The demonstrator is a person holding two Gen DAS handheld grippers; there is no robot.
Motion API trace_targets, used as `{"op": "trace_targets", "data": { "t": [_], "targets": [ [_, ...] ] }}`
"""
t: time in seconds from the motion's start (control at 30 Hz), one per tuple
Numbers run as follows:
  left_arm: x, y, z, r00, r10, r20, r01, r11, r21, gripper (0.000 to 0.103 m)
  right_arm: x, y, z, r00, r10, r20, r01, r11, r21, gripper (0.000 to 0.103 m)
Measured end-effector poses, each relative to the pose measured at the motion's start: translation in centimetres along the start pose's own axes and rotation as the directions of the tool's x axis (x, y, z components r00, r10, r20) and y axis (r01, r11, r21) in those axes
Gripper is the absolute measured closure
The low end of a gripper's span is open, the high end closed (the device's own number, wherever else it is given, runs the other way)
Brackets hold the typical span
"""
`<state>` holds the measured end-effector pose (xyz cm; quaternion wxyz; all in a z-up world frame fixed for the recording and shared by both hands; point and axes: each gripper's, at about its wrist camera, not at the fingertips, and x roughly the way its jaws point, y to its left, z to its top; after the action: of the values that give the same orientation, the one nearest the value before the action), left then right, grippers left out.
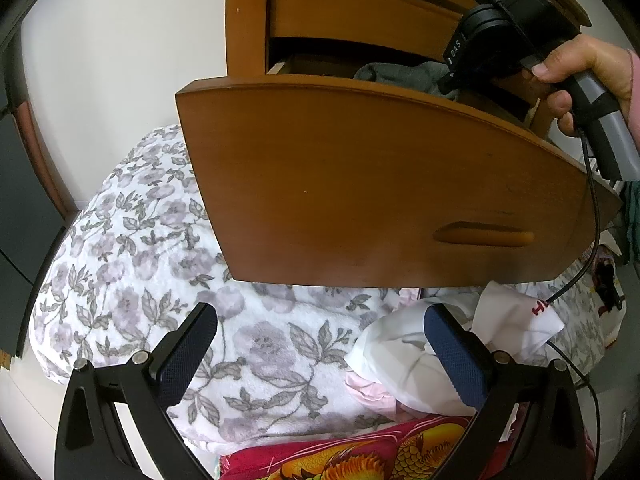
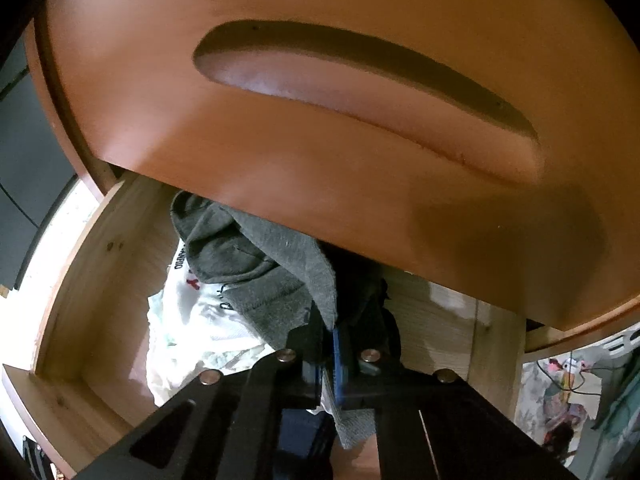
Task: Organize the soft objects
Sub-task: 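Grasp the dark grey cloth with the right tool, then lift the dark grey cloth up out of the drawer with the right tool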
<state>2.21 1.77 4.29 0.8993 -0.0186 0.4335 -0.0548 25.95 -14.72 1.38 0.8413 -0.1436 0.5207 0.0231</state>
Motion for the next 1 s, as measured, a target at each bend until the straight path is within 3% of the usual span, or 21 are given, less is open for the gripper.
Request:
{"op": "trace_targets", "data": {
  "t": [0.6, 1.0],
  "targets": [
    [0.0, 0.2, 0.0, 1.000, 0.001, -0.001, -0.001, 1.000, 0.000, 0.000, -2.7, -0.7, -1.7, 0.998, -0.014, 0.055, 0.013, 1.000, 0.026, 0.101],
    [-0.1, 0.0, 0.0, 1.000, 0.009, 0.005, -0.009, 1.000, 0.004, 0.000, -7.0, -1.8, -3.5, 0.987, 0.012, 0.162, -0.020, 0.999, 0.050, 0.101]
  ]
}}
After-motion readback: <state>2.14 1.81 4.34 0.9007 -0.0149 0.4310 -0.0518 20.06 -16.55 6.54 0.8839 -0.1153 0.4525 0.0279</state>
